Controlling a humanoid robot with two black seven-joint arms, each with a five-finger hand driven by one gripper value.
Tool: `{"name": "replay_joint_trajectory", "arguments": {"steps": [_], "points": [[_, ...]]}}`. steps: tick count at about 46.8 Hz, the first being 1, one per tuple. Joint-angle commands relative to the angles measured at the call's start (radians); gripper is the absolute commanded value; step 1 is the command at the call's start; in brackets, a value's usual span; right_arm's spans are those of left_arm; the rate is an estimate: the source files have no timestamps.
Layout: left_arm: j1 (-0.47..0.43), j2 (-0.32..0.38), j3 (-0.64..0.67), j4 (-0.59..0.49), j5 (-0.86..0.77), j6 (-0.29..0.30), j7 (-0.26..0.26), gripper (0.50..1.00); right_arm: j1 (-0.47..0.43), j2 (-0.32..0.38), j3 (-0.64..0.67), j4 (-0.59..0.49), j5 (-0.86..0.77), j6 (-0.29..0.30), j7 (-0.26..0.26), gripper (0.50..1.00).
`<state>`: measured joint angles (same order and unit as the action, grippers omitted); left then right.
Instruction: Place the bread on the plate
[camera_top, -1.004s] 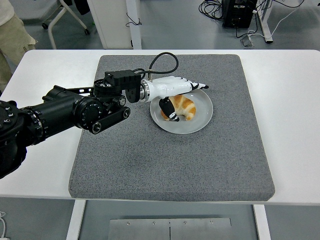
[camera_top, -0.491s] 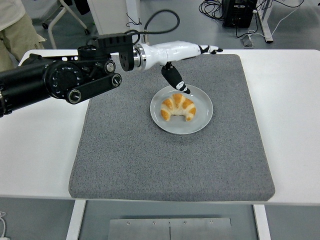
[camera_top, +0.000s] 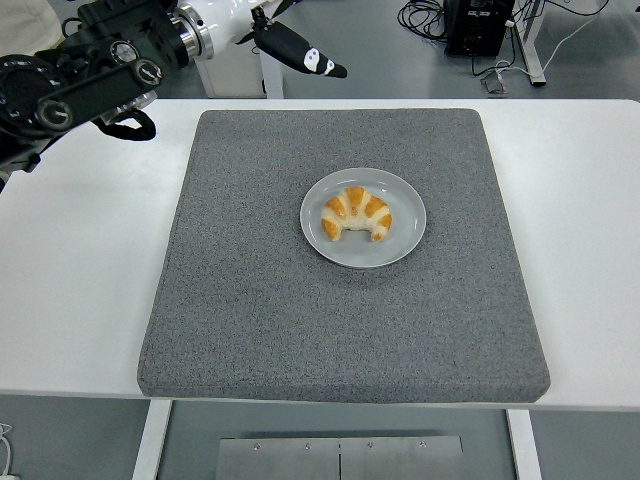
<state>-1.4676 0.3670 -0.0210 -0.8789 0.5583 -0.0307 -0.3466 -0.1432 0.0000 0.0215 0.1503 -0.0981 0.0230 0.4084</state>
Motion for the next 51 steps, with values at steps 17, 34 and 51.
{"name": "replay_joint_trajectory", "arguments": {"steps": [17,34,51], "points": [[0.245,-0.011,-0.261,0.112,-0.241,-0.001,-0.002,0.974,0.001,0.0,0.0,0.0,0.0,0.0,0.0,1.0],[0.352,-0.149,-0.438,0.4,-0.261,-0.112,-0.002,0.972,0.001,0.0,0.0,0.0,0.0,0.0,0.0,1.0],[0.378,-0.227,-0.441,0.518,-0.396,-0.167,-0.002,0.972,0.002,0.0,0.002,0.008,0.0,0.005,0.0,1.0]]}}
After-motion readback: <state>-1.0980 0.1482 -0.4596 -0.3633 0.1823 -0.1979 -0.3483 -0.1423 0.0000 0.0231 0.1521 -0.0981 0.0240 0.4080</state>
